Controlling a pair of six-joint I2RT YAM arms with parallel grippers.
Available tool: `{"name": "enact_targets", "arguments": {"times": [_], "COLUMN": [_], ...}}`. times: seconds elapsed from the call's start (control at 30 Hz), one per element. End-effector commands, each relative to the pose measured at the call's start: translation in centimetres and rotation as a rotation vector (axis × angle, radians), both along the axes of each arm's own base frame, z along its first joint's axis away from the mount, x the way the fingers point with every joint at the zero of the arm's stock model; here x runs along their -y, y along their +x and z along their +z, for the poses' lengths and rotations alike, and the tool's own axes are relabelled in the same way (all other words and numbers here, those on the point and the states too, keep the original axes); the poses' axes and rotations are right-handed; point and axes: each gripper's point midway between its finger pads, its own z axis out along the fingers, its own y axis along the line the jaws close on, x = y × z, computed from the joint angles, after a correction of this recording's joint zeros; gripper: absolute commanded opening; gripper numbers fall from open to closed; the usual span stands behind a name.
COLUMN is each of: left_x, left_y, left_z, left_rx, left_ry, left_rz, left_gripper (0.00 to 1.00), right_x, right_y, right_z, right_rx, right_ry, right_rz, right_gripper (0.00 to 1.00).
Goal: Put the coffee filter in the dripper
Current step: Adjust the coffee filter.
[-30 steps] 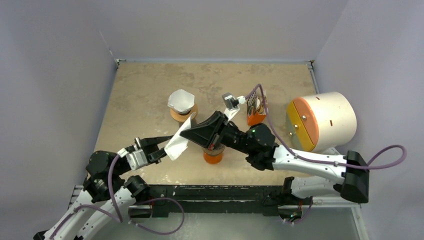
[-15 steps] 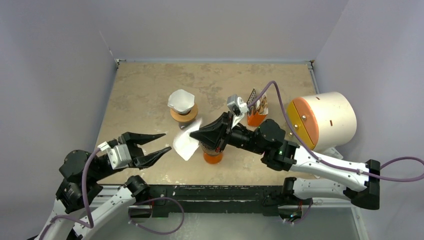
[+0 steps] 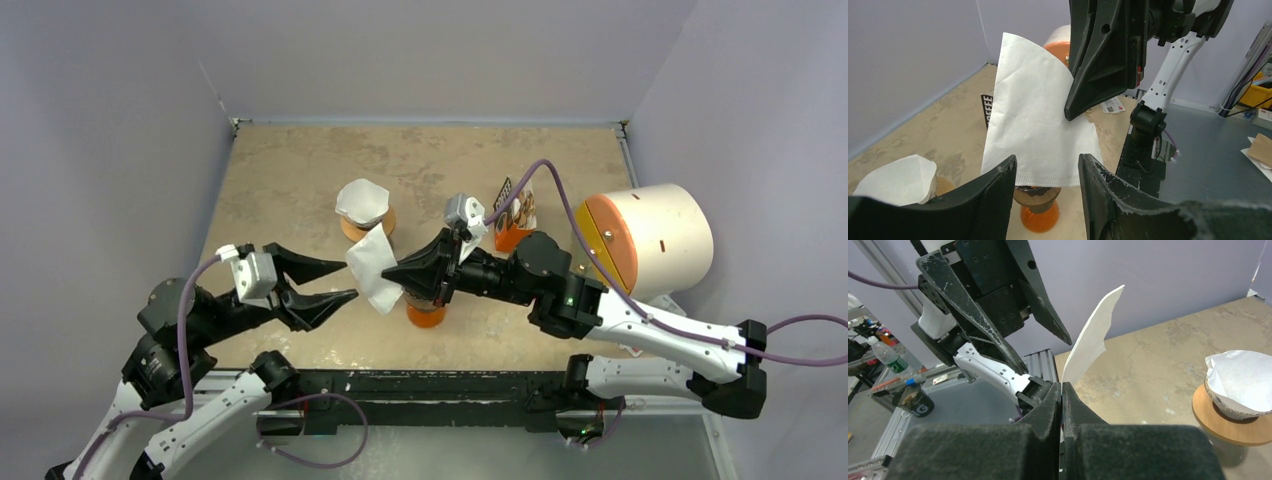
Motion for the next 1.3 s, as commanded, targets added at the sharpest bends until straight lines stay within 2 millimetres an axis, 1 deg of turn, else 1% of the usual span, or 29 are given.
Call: {"name": "enact_targets", "arguments": {"times": [0.0, 0.13, 0.23, 0.3, 0.37, 0.43, 0.57, 0.6, 0.67, 0.77, 0.97, 1.1, 1.27], "left_x": [0.9, 1.6, 2.0, 2.3, 2.5, 2.9, 3.4, 3.5, 3.7, 3.7, 2.7, 2.0, 1.8], "left_y": [0.5, 1.6, 2.1, 2.2, 2.3, 2.2, 1.8, 1.7, 1.3, 0.5, -0.6, -1.5, -2.0], "left_z": [0.6, -0.4, -0.8, -1.0, -1.1, -1.3, -1.5, -1.5, -1.4, -1.1, -1.0, -0.7, 0.3], "left_rx": [-0.054, -0.099, -0.128, -0.146, -0.153, -0.163, -0.175, -0.178, -0.173, -0.159, -0.138, -0.126, -0.125], "left_ry": [-0.063, -0.058, -0.064, -0.064, -0.058, -0.048, -0.036, -0.037, -0.044, -0.051, -0.033, -0.033, -0.081], "left_rz": [-0.013, 0.007, 0.011, 0.007, -0.001, -0.02, -0.06, -0.07, -0.096, -0.134, -0.134, -0.144, -0.152], "left_gripper": [0.47, 0.47, 0.47, 0.45, 0.4, 0.29, 0.15, 0.12, 0.1, 0.11, 0.24, 0.27, 0.29], "right_x": [0.2, -0.2, -0.6, -0.7, -0.9, -1.0, -1.2, -1.2, -1.3, -1.1, -0.4, -0.3, -0.1], "right_y": [-1.1, -1.4, -1.6, -1.5, -1.4, -1.5, -1.7, -1.7, -1.7, -1.4, -1.3, -1.6, -2.5], "right_z": [2.8, 2.8, 2.9, 2.8, 2.7, 2.7, 2.7, 2.6, 2.4, 2.4, 2.0, 1.7, 1.5], "right_rx": [0.059, 0.058, 0.059, 0.06, 0.059, 0.06, 0.058, 0.058, 0.055, 0.054, 0.066, 0.078, 0.114], "right_ry": [0.059, 0.059, 0.058, 0.056, 0.053, 0.054, 0.057, 0.056, 0.053, 0.053, 0.035, 0.025, 0.013], "right_rz": [0.039, 0.051, 0.047, 0.038, 0.033, 0.035, 0.042, 0.044, 0.041, 0.025, 0.008, 0.022, 0.076], "right_gripper": [0.0, 0.0, 0.0, 0.0, 0.0, 0.0, 0.0, 0.0, 0.0, 0.0, 0.0, 0.0, 0.0]}}
